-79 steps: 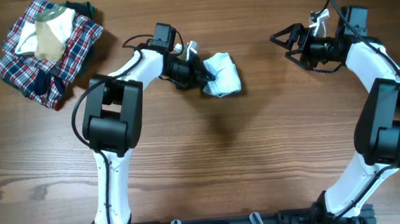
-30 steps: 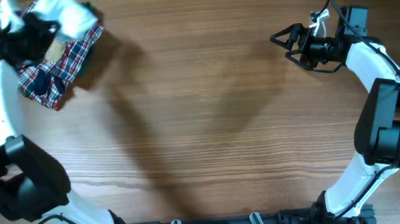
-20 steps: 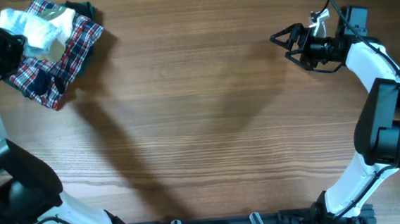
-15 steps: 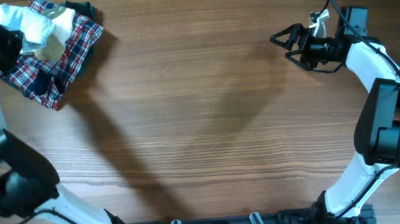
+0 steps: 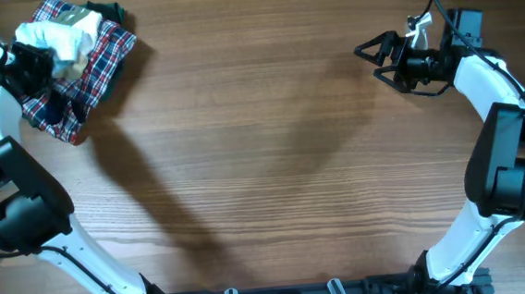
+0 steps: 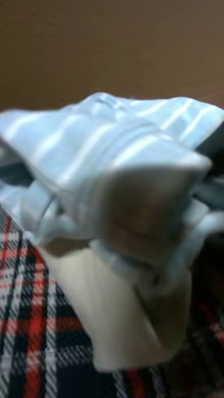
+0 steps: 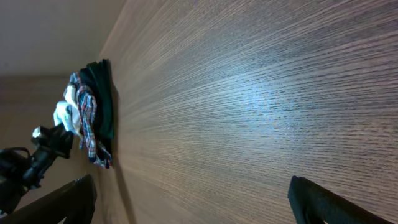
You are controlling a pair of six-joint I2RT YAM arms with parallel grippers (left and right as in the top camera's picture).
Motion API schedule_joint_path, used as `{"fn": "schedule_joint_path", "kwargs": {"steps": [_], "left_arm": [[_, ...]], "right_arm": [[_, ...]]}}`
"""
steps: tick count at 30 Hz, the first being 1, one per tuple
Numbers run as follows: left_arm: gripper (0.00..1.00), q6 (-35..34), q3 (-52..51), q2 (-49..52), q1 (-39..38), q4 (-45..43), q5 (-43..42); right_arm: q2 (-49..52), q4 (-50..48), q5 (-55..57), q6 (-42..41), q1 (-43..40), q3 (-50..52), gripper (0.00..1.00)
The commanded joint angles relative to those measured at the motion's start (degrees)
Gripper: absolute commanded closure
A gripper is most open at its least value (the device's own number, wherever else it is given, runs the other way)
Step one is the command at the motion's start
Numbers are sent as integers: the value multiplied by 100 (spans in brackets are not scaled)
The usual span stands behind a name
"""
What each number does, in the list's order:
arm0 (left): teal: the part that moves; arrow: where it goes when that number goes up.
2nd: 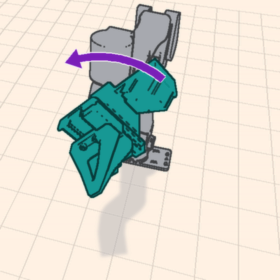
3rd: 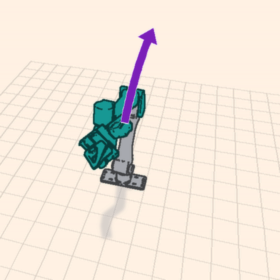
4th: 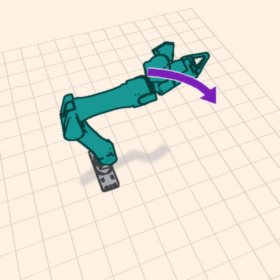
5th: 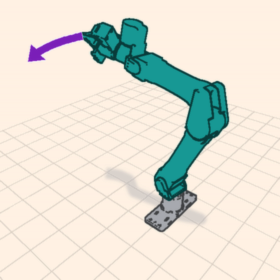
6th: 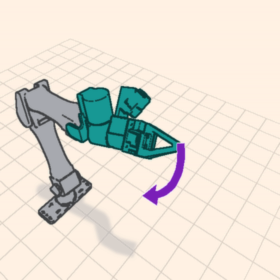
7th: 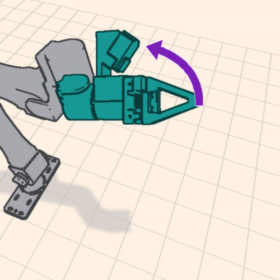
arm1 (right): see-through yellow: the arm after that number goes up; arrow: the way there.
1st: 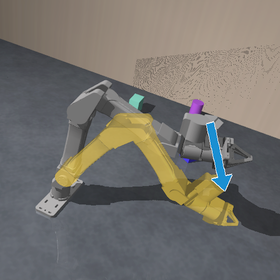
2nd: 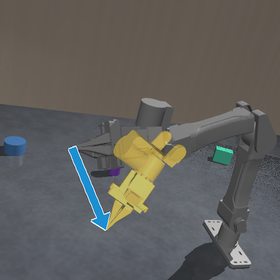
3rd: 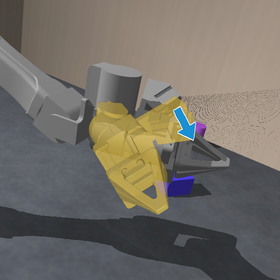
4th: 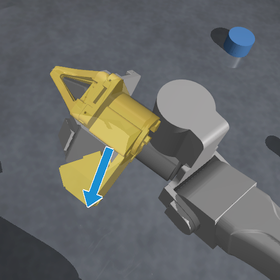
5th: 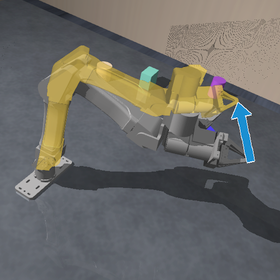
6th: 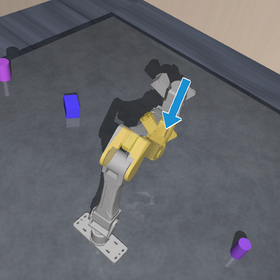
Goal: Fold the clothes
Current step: 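Open the left gripper and lift it away from the stack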
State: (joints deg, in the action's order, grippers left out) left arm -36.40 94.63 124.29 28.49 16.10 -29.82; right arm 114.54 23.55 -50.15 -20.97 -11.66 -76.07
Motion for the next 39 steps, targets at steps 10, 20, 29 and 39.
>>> {"fn": "schedule_joint_path", "kwargs": {"steps": [10,20,29,39], "left_arm": [[9,304,55,37,-96,-44,-24],[8,468,55,-863,-103,131,37],[7,643,55,-1491,-107,520,343],[0,1777,55,-1954,-378,1158,374]], "right_arm": [[129,109,-142,-9,20,2,1],[129,107,-284,-7,20,2,0],[129,87,-289,-4,20,2,0],[-151,11,-330,-170,17,2,1]]}}
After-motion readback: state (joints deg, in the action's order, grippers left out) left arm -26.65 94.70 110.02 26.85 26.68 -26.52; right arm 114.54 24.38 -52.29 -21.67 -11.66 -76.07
